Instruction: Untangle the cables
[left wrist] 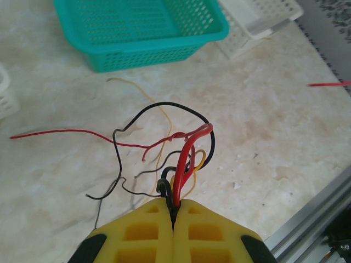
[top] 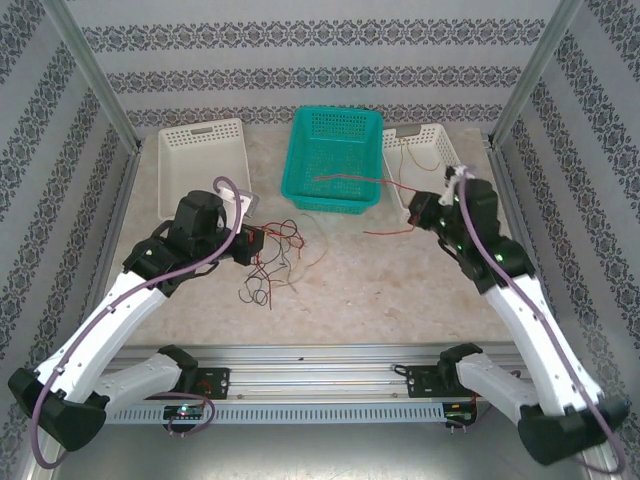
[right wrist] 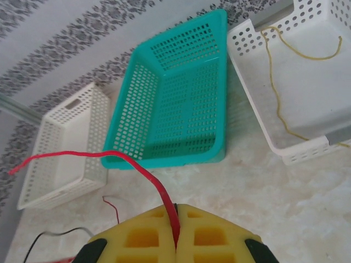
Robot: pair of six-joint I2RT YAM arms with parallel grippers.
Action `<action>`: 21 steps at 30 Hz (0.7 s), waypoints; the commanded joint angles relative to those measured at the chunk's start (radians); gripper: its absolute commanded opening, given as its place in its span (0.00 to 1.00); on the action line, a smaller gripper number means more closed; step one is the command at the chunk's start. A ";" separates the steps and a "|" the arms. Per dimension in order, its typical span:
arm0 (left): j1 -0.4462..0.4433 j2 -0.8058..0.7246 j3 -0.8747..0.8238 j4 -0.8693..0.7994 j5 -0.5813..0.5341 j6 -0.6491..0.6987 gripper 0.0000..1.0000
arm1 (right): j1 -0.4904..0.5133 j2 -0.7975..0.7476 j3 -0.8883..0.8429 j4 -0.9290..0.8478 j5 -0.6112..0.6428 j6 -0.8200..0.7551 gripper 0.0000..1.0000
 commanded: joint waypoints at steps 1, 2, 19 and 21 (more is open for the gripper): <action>0.006 -0.058 -0.103 0.156 0.066 0.054 0.00 | 0.025 0.139 0.092 0.058 0.132 -0.018 0.00; 0.006 -0.075 -0.145 0.189 0.068 0.052 0.00 | 0.032 0.196 0.125 0.059 0.163 -0.016 0.00; -0.001 -0.062 -0.189 0.222 0.090 0.071 0.00 | 0.072 1.052 0.804 -0.023 0.314 -0.004 0.00; -0.003 -0.058 -0.187 0.220 0.085 0.072 0.00 | 0.074 1.115 0.885 -0.087 0.304 -0.001 0.00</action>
